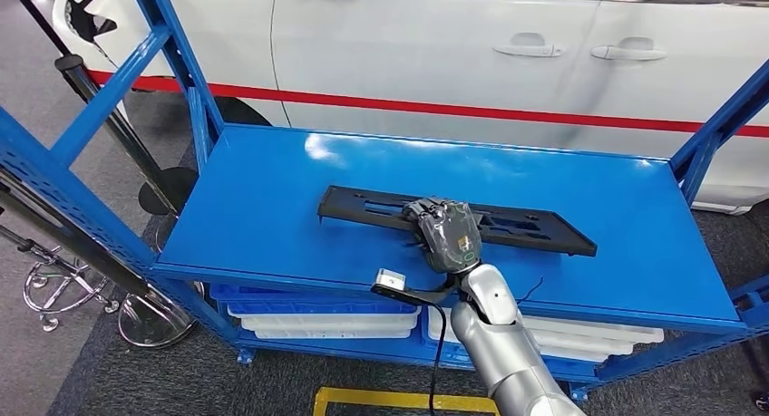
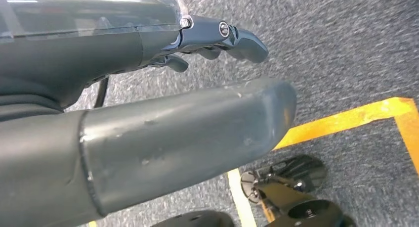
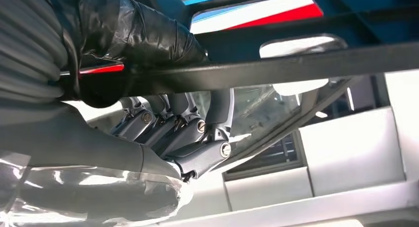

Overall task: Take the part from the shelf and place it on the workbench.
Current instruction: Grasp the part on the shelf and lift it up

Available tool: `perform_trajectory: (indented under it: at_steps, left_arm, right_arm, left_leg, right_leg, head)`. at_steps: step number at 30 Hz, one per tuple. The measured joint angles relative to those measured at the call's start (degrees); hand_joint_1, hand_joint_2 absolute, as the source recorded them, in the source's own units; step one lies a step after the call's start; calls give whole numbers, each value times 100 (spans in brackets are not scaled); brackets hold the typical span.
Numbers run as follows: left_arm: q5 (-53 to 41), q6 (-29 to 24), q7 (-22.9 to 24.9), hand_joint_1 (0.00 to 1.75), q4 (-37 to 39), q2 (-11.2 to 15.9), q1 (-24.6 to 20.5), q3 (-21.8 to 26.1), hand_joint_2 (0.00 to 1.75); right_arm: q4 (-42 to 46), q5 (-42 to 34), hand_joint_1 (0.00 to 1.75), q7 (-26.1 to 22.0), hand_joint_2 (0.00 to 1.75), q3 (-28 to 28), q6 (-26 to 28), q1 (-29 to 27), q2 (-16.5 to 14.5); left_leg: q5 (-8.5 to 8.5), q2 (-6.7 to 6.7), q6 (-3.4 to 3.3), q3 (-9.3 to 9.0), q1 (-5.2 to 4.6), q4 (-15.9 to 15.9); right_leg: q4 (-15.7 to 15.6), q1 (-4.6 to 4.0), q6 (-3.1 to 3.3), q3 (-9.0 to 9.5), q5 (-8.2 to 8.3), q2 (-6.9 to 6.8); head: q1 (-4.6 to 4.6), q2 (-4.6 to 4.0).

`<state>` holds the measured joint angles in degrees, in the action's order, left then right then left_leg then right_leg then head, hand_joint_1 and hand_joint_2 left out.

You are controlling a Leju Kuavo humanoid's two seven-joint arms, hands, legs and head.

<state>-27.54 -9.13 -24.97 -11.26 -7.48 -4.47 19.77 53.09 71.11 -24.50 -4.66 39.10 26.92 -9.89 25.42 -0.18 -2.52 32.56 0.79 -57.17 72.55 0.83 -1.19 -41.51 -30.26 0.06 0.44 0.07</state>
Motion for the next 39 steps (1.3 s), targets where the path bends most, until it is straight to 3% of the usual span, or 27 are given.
perform_trajectory:
  at_steps: [2,4,7,9,12,13,14,15,18,20,23,25,27,28,29,30,32,34,36,39]
  left_arm:
    - [8,-5,-44,0,0,-1,27,45,0]
    - [16,-13,-80,0,0,-1,28,92,0]
    - [28,-19,-107,0,0,-1,29,143,0]
    - [28,-21,-112,0,0,-2,35,171,0]
    - [28,-23,-117,0,0,-4,49,201,0]
    - [27,-23,-119,0,0,-4,60,207,0]
    - [26,-25,-122,0,0,-4,70,212,0]
    - [21,-27,-127,0,0,-4,77,218,0]
    - [10,-36,-157,0,0,-2,81,255,0]
    - [10,-44,-188,0,0,-2,87,303,0]
    - [19,-64,-246,0,0,-2,109,384,0]
    - [28,-81,-272,0,0,1,118,431,0]
    - [31,-90,-280,0,0,3,123,475,0]
    - [31,-92,-282,0,0,3,127,491,0]
    - [31,-93,-282,0,0,3,133,501,0]
    - [30,-94,-283,0,0,3,142,507,0]
    - [29,-95,-283,0,0,1,152,517,0]
    - [28,-98,-290,0,0,1,147,528,87]
    - [27,-109,-309,0,0,1,145,551,175]
    - [30,-125,-349,0,0,4,150,625,175]
  right_arm:
    - [74,-403,175,-326,175,132,0,-12,-123]
    - [167,-747,175,-527,175,186,0,-19,-240]
    - [262,-914,175,-614,175,195,0,-35,-351]
    - [313,-928,175,-619,175,198,0,-33,-407]
    - [343,-970,175,-630,175,203,-2,-53,-465]
    - [345,-1024,175,-637,175,204,-2,-71,-471]
    - [349,-1119,175,-645,175,203,-2,-91,-473]
    - [356,-1264,175,-649,175,198,-2,-106,-473]
    - [421,-1911,175,-652,175,123,-2,-128,-470]
    - [515,-2394,175,-652,175,-13,-4,-167,-456]
    - [777,-3100,175,-638,175,-380,-34,-313,-402]
    - [971,-3369,175,-630,175,-624,-56,-404,-353]
    - [1089,-3461,175,-617,175,-782,-69,-493,-307]
    - [1131,-3481,175,-610,175,-838,-73,-545,-283]
    - [1166,-3495,175,-604,175,-881,-76,-592,-261]
    - [1199,-3505,175,-599,175,-916,-77,-628,-239]
    - [1264,-3530,175,-594,175,-967,-75,-657,-209]
    - [1333,-3633,175,-597,175,-1030,-83,-666,-186]
    - [1440,-3872,175,-613,175,-1133,-147,-708,-157]
    - [1766,-4193,175,-647,175,-1389,-305,-818,-118]
  left_leg:
    - [44,-1,44,-18,-9,-37]
    - [92,4,107,-18,-30,-79]
    - [126,6,210,-31,-16,-87]
    - [280,7,276,43,-2,-293]
    - [789,7,343,516,13,-1316]
    - [870,7,354,660,15,-1599]
    - [836,7,356,712,15,-1681]
    - [695,8,350,656,15,-1534]
    - [169,13,288,140,6,-404]
    - [101,14,228,1,-17,-82]
    - [53,20,112,-20,-8,-36]
    - [10,36,30,-38,16,13]
    - [5,44,-6,-23,3,15]
    - [5,40,-10,-17,-2,12]
    - [8,36,-10,-14,-5,7]
    - [12,31,-5,-15,-6,-1]
    - [32,22,22,-21,-6,-29]
    - [65,16,72,-5,-28,-75]
    - [80,14,131,9,-44,-89]
    - [179,14,228,36,-30,-189]
  right_leg:
    - [-753,-3,32,362,374,-2]
    - [-1254,-22,78,603,520,0]
    - [-1343,-45,173,644,508,4]
    - [-1381,-21,243,670,520,-4]
    - [-1392,-18,291,678,518,-13]
    - [-1390,-22,292,678,517,-12]
    - [-1387,-24,293,680,515,-11]
    - [-1385,-25,291,685,514,-9]
    - [-1373,-38,256,700,505,-1]
    - [-1375,-56,196,697,510,11]
    - [-1362,-57,89,693,491,13]
    - [-1010,-52,37,541,247,8]
    - [-268,-41,9,199,-142,7]
    - [61,-39,-1,42,-260,7]
    - [217,-39,-6,-35,-272,7]
    - [149,-38,-4,-2,-170,6]
    - [-572,-39,28,352,220,4]
    - [-1213,-55,81,662,442,2]
    - [-1337,-77,134,711,440,4]
    - [-1389,-49,237,731,467,4]
  head:
    - [0,0]
    - [-1,0]
    - [0,0]
    - [-1,0]
    - [-2,0]
    - [-2,0]
    - [-2,0]
    - [-2,0]
    - [-2,0]
    - [-1,0]
    - [0,0]
    - [1,0]
    - [1,0]
    - [1,0]
    - [1,0]
    - [1,0]
    - [1,0]
    - [0,0]
    - [0,0]
    - [-1,0]
